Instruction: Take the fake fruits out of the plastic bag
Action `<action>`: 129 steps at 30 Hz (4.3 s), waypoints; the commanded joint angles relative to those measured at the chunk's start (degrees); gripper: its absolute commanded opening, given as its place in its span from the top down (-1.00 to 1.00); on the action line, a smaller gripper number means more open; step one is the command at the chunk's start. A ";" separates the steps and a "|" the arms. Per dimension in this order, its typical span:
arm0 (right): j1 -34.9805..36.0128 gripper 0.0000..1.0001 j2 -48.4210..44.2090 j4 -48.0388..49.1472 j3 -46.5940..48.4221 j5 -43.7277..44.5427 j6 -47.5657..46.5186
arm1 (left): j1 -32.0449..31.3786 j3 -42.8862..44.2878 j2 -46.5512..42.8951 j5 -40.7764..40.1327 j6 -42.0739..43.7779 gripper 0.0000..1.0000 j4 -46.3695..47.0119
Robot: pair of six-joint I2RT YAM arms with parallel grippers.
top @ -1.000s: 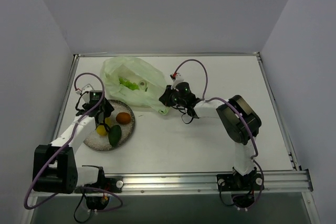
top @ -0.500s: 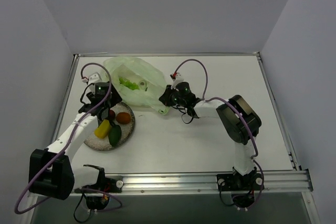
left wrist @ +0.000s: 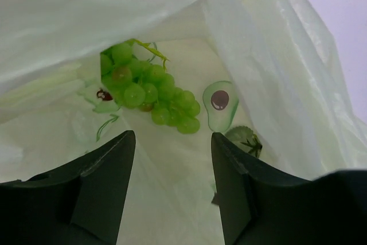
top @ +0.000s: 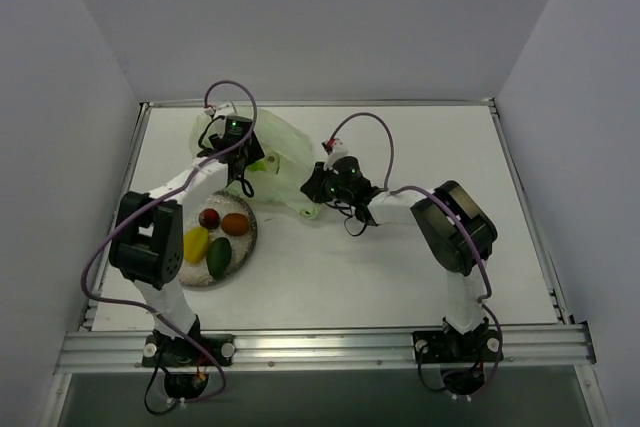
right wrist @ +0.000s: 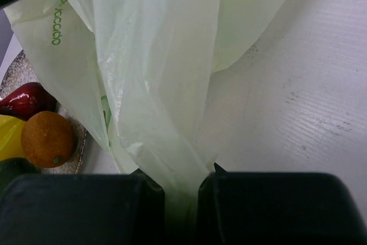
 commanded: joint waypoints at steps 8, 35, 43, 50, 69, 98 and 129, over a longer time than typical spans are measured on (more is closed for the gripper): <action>0.80 1.00 -2.27 1.97 0.41 0.31 -0.12 | 4.00 15.55 12.66 -9.23 5.59 0.01 -3.11; 0.18 1.00 -2.45 2.77 -0.91 0.66 0.32 | 11.74 3.51 6.60 2.63 3.92 -0.29 5.77; 0.53 1.00 -1.83 2.50 -0.39 0.39 0.14 | 7.70 -2.54 4.06 8.70 -0.73 -0.31 6.73; 1.24 1.00 -1.31 2.24 -0.03 0.48 0.05 | 6.29 -2.12 4.66 9.76 -1.88 -0.22 7.26; 1.24 1.00 -2.62 1.80 -0.30 0.92 -0.30 | 5.50 3.77 12.66 0.61 2.25 -0.17 5.59; 1.24 1.00 -3.06 2.85 -0.74 1.19 0.32 | 5.94 -2.21 -5.89 7.56 1.46 0.95 4.29; 1.68 1.00 -2.45 2.15 0.05 0.66 -0.12 | 8.93 13.35 18.90 4.48 4.45 -0.17 2.16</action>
